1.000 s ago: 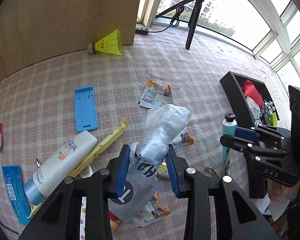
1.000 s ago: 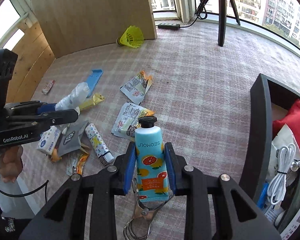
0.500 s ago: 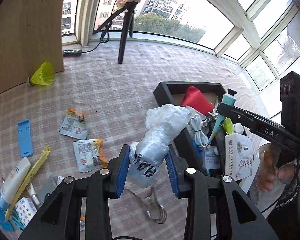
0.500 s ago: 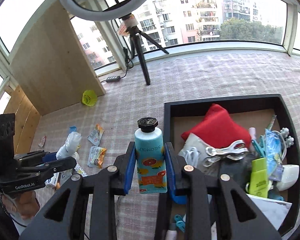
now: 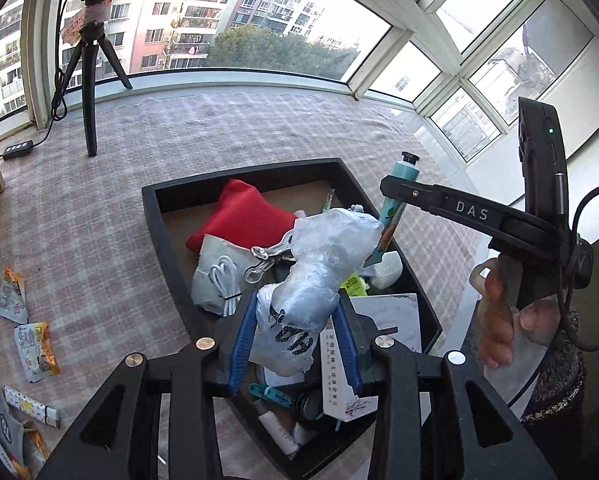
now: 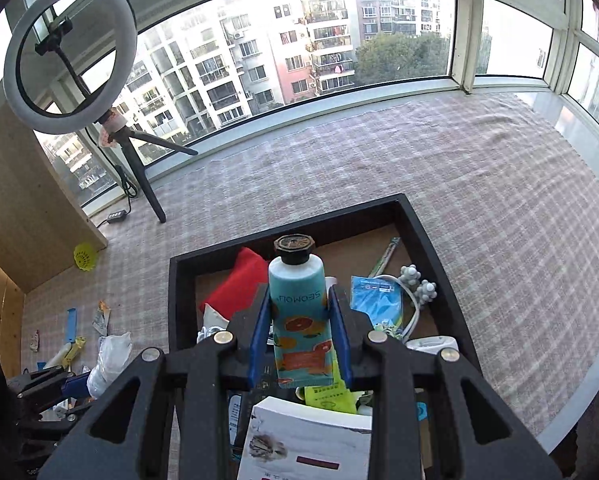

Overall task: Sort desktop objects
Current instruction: 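Carry the bag and hand cream tube over the black tray and open both tools, then move both tools back over the pile of items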

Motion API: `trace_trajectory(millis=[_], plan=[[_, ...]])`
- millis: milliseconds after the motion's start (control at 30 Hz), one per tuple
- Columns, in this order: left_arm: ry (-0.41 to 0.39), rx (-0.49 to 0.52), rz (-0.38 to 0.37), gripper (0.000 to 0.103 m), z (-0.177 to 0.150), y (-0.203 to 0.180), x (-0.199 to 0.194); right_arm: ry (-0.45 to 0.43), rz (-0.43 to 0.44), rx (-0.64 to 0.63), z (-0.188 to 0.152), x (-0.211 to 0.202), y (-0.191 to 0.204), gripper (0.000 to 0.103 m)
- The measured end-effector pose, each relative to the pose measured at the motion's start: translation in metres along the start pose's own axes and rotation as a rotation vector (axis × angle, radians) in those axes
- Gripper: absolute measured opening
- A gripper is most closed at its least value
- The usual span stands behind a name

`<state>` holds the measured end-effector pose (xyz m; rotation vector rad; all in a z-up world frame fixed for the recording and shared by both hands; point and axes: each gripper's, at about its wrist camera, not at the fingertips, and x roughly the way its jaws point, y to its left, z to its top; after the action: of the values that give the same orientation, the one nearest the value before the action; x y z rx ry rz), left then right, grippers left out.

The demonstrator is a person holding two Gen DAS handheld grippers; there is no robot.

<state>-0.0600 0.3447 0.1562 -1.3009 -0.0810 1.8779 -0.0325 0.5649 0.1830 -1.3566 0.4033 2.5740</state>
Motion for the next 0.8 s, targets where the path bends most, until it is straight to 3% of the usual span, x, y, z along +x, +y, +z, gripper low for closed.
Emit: trace_trajectory(millis=[33,67,133,400,600,800], plan=[[0.006,0.004,-0.014,0.055,0.002,-0.005,0.004,0.003,-0.017,0.001,0.002,0.001,-0.003,0.035],[0.026,0.012,-0.025,0.074,0.004,-0.008,0.009,0.007,-0.034,0.011,0.003,0.001,-0.005,0.048],[0.027,0.020,-0.014,0.074,0.005,-0.011,0.011,-0.010,-0.039,0.034,0.004,-0.002,-0.010,0.054],[0.034,0.001,0.042,0.071,-0.006,0.011,0.001,-0.022,0.011,0.022,-0.002,-0.005,0.002,0.054],[0.015,-0.025,0.151,0.071,-0.026,0.048,-0.033,0.002,0.089,-0.034,-0.021,-0.006,0.036,0.054],[-0.018,-0.108,0.277,0.071,-0.071,0.110,-0.087,0.039,0.149,-0.111,-0.054,-0.007,0.081,0.054]])
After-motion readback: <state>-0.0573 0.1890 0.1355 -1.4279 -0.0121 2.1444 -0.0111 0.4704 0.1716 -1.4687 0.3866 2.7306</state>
